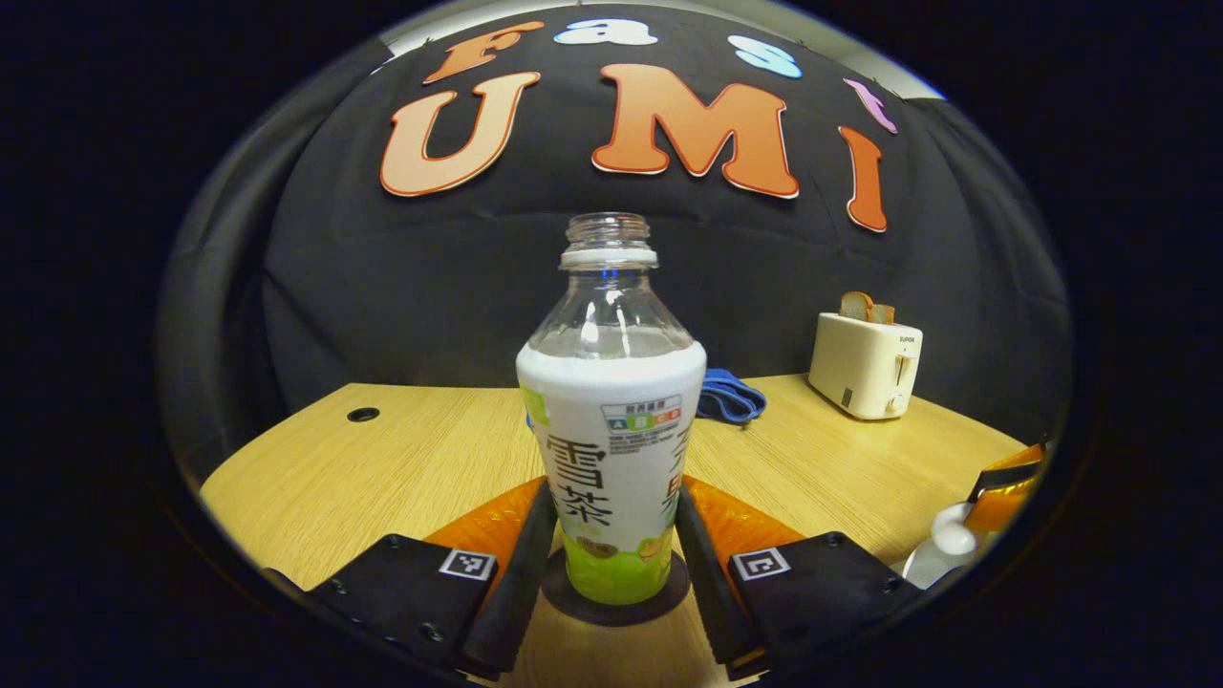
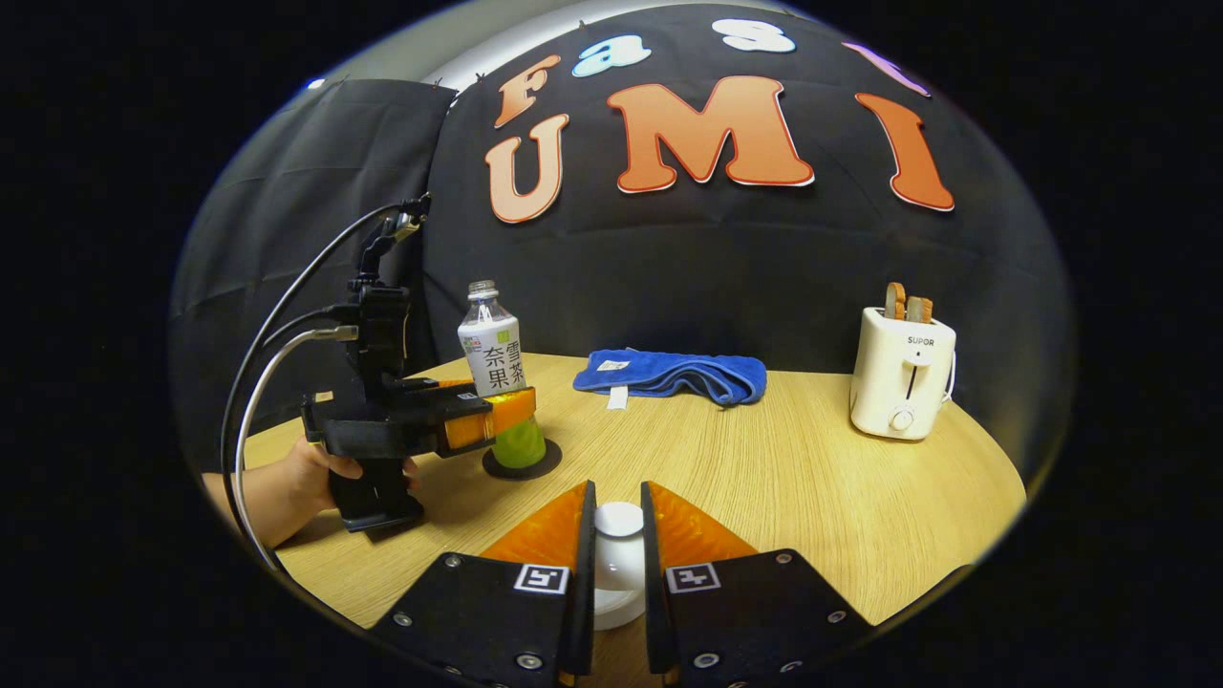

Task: Open the teacup lid with one hand, grasp the water bottle and pour water into the teacup with the other hand; after pouring, place the water bottle on the coaster and then close the teacup lid.

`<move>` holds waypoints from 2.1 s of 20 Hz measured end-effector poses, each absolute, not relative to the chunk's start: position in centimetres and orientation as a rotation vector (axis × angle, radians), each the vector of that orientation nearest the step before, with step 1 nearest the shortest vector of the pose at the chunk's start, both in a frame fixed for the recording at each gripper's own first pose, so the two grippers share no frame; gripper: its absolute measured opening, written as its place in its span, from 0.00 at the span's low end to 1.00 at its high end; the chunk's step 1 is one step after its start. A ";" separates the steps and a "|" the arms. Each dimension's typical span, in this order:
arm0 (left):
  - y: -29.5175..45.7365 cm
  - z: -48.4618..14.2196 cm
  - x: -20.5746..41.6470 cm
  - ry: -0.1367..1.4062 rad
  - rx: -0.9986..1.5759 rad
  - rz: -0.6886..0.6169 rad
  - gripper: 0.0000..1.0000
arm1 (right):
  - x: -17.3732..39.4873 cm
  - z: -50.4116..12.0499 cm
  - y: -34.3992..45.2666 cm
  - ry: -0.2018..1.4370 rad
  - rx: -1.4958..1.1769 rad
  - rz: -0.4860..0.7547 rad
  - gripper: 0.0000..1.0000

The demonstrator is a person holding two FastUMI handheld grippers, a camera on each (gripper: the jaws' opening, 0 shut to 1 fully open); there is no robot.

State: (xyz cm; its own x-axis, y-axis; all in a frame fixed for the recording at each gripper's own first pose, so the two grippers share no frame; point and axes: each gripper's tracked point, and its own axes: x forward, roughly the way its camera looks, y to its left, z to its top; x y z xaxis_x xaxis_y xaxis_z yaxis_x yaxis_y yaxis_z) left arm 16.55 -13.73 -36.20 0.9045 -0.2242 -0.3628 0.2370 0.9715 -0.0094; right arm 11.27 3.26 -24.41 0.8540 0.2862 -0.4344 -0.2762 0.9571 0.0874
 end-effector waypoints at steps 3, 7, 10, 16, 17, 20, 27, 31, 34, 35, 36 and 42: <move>-13.5 -36.2 16.2 0.377 0.047 -0.230 0.81 | 11.0 -24.2 3.5 0.455 0.017 0.305 0.23; -13.2 -35.7 15.5 0.370 0.051 -0.229 0.84 | 10.8 -24.5 3.8 0.459 0.023 0.308 0.23; -13.1 -35.4 14.9 0.358 0.062 -0.227 0.88 | 10.5 -25.1 4.3 0.468 0.017 0.318 0.23; -12.1 -33.7 13.7 0.310 0.068 -0.203 0.88 | 9.9 -25.2 5.0 0.455 -0.001 0.334 0.23; -11.9 -33.5 13.5 0.303 0.063 -0.197 0.87 | 9.8 -25.3 5.2 0.454 0.001 0.336 0.23; -11.4 -33.1 13.0 0.290 0.043 -0.178 0.86 | 9.3 -26.0 5.5 0.455 -0.022 0.342 0.23; -10.5 -31.7 11.4 0.267 -0.001 -0.142 0.88 | 9.4 -25.4 5.0 0.430 -0.045 0.310 0.29; -10.4 -29.4 9.9 0.233 -0.012 -0.132 0.88 | 9.6 -22.5 4.5 0.349 -0.035 0.270 0.49; -10.2 -27.0 8.3 0.203 -0.007 -0.122 0.86 | 9.2 -19.6 4.0 0.297 -0.020 0.241 0.56; -10.1 -26.0 7.6 0.191 0.000 -0.116 0.86 | 8.9 -18.7 3.6 0.281 -0.024 0.227 0.58; -9.9 -25.3 6.9 0.184 0.012 -0.110 0.88 | 8.6 -17.9 3.4 0.269 -0.029 0.216 0.60; -8.4 -20.3 1.9 0.159 0.023 -0.053 0.88 | 5.3 -13.0 1.7 0.229 -0.006 0.142 0.77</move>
